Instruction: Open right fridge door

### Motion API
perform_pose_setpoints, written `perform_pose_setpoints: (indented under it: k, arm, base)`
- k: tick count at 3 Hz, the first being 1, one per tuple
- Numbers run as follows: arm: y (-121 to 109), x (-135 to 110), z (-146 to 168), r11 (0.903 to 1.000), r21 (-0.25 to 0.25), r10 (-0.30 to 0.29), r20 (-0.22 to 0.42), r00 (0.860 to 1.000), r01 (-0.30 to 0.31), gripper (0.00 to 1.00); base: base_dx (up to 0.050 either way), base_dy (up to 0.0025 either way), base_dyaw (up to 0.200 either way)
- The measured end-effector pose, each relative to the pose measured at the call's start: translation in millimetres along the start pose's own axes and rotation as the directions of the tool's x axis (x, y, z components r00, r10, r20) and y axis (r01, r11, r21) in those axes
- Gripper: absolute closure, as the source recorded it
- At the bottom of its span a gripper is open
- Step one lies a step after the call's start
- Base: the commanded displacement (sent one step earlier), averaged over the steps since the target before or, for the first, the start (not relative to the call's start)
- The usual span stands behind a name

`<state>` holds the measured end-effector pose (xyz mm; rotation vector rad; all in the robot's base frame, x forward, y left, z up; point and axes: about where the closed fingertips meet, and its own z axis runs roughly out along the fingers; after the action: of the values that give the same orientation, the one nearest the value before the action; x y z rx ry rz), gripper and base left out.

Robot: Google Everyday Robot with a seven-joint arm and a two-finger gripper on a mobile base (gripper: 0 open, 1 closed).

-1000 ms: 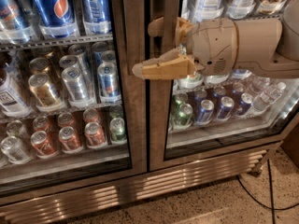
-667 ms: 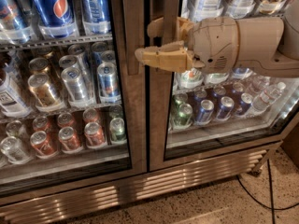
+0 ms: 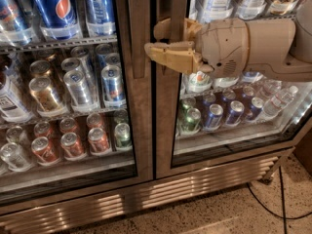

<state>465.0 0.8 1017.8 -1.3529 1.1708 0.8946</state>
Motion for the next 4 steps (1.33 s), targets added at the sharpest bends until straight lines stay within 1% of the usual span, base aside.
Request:
perform_pose_setpoints:
  k: [3, 4]
  arm:
    - [0.0, 0.0, 0.0, 1.0000, 0.000, 0.000, 0.000, 1.000, 0.000, 1.00]
    - [0.0, 0.0, 0.0, 1.0000, 0.000, 0.000, 0.000, 1.000, 0.000, 1.00]
  base:
    - [-0.050, -0.00002, 0.000]
    - [0.000, 0.00000, -0.200]
